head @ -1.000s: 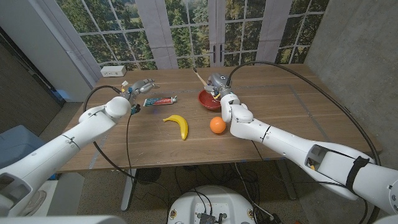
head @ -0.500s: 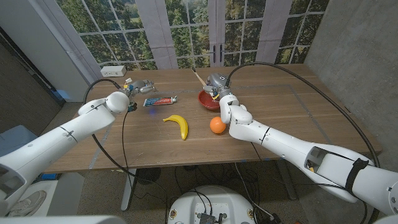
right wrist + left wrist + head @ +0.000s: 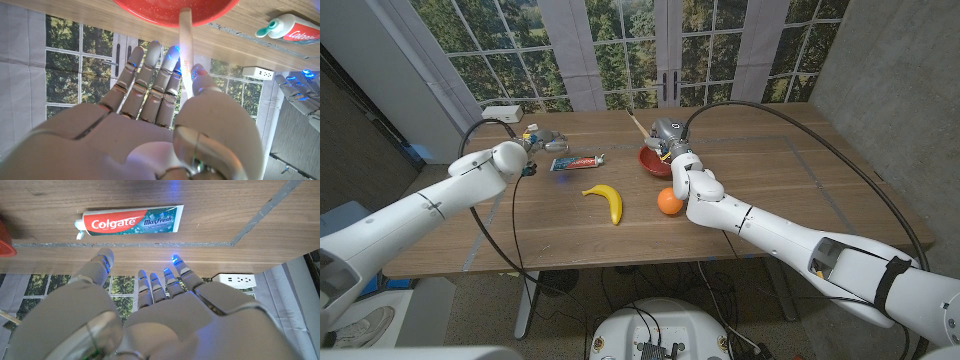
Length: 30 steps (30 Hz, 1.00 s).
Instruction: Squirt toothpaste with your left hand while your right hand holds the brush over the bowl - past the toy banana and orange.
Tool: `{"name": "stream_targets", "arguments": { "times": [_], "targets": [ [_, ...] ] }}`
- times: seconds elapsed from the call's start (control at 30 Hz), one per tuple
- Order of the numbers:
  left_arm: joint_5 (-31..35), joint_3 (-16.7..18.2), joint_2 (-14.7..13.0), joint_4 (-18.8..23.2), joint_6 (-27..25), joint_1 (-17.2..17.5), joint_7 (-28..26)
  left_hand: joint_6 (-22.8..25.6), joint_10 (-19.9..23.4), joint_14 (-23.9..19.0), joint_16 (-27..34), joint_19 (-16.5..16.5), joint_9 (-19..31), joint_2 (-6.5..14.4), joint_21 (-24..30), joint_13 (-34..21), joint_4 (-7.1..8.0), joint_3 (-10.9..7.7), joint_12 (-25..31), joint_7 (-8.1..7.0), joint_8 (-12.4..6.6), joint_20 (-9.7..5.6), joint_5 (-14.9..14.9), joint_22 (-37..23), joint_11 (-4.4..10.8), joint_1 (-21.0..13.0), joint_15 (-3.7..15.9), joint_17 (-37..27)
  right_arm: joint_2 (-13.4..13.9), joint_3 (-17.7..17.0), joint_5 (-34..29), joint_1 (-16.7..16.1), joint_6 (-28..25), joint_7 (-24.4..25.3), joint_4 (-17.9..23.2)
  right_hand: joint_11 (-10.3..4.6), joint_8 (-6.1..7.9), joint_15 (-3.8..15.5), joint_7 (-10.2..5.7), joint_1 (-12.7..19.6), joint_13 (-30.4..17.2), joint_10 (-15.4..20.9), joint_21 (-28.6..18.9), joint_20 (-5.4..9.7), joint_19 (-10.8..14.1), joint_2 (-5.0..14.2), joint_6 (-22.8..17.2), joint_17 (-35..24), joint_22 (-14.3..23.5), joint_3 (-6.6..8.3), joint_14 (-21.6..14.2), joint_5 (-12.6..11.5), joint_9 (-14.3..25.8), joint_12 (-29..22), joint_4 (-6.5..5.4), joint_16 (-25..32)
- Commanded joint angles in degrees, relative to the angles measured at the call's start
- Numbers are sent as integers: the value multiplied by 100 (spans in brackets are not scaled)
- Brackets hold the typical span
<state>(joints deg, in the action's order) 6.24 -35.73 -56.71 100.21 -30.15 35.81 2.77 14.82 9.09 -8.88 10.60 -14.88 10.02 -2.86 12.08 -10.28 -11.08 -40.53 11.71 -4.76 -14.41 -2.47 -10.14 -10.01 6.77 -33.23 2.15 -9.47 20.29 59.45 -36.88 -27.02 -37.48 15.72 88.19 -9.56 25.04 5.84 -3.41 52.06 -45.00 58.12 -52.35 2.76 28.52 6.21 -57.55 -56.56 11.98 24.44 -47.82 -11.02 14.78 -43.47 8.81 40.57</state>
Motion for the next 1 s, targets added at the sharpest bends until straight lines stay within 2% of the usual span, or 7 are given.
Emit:
{"name": "stream_targets", "arguments": {
  "times": [0.03, 0.2, 0.27, 0.37, 0.53, 0.8, 1.0],
  "targets": [
    [938, -482, 28, -72, -212, -433, 484, 140, 313, -325, 59, -104, 32, -99, -14, -13, 10, 86, 67, -98, -44, 187, -10, -18, 65, -367, 283, -23, -7, -15, -37, -61, -63, 47, 81, -208, 20, 661, -87, 221, -16, 91, -52, 384, -50, 280, -132, -40, -8, 115, -43, -36, 4, 20, -113, -27],
    [1208, -574, 80, -157, -119, -548, 645, 204, 621, -643, 96, -137, 39, -233, -20, -28, 25, 208, 99, -186, -37, 255, 7, -28, 191, -699, 508, -35, -2, -25, -32, -82, -68, 54, 101, -205, 14, 661, -85, 221, -17, 91, -79, 390, -65, 275, -122, -74, -14, 121, -46, -36, 0, 28, -110, -50],
    [1325, -632, 106, -224, -36, -618, 741, 220, 666, -696, 89, -133, 41, -261, -25, -32, 35, 255, 88, -194, -31, 86, 10, -31, 211, -790, 587, -37, -1, -28, -34, -89, -73, 61, 108, -205, 13, 664, -84, 222, -31, 85, -88, 391, -67, 277, -116, -83, -16, 125, -46, -37, 4, 24, -109, -60],
    [1404, -662, 155, -366, 197, -693, 836, 362, 811, -770, 64, -124, 44, -311, -36, -39, 57, 380, 84, -175, -59, -311, 15, -30, 220, -970, 667, -37, 4, -31, -35, -97, -75, 59, 122, -194, 16, 664, -76, 223, -28, 91, -104, 391, -67, 279, -119, -100, -18, 130, -53, -37, 7, 27, -109, -70],
    [1750, -779, 252, -484, 335, -800, 925, 532, 950, -878, 61, -195, 48, -335, -21, -42, 62, 481, 85, -145, -102, -512, 19, -24, 289, -1123, 738, -35, 1, -41, -19, -106, -79, 50, 131, -195, 11, 658, -86, 206, -30, 89, -138, 392, -82, 274, -122, -139, -25, 130, -66, -34, -2, 37, -118, -96],
    [2253, -983, 419, -699, 537, -1028, 1261, 680, 1032, -880, 27, -212, 56, -337, -26, -47, 63, 553, 73, -170, -143, -516, 18, -22, 374, -1274, 828, -34, 7, -52, -8, -106, -62, 52, 137, -202, 12, 658, -80, 203, -36, 103, -164, 390, -92, 275, -134, -171, -31, 138, -78, -34, -8, 36, -118, -117],
    [2540, -1102, 490, -948, 998, -1197, 1493, 863, 1160, -960, 28, -274, 71, -378, -16, -51, 59, 656, 72, -320, -205, -496, 19, -20, 465, -1447, 958, -32, 10, -64, -1, -111, -80, 53, 142, -191, 12, 664, -77, 205, -48, 109, -196, 395, -105, 270, -131, -210, -37, 147, -88, -34, -5, 36, -111, -141]
  ]
}}
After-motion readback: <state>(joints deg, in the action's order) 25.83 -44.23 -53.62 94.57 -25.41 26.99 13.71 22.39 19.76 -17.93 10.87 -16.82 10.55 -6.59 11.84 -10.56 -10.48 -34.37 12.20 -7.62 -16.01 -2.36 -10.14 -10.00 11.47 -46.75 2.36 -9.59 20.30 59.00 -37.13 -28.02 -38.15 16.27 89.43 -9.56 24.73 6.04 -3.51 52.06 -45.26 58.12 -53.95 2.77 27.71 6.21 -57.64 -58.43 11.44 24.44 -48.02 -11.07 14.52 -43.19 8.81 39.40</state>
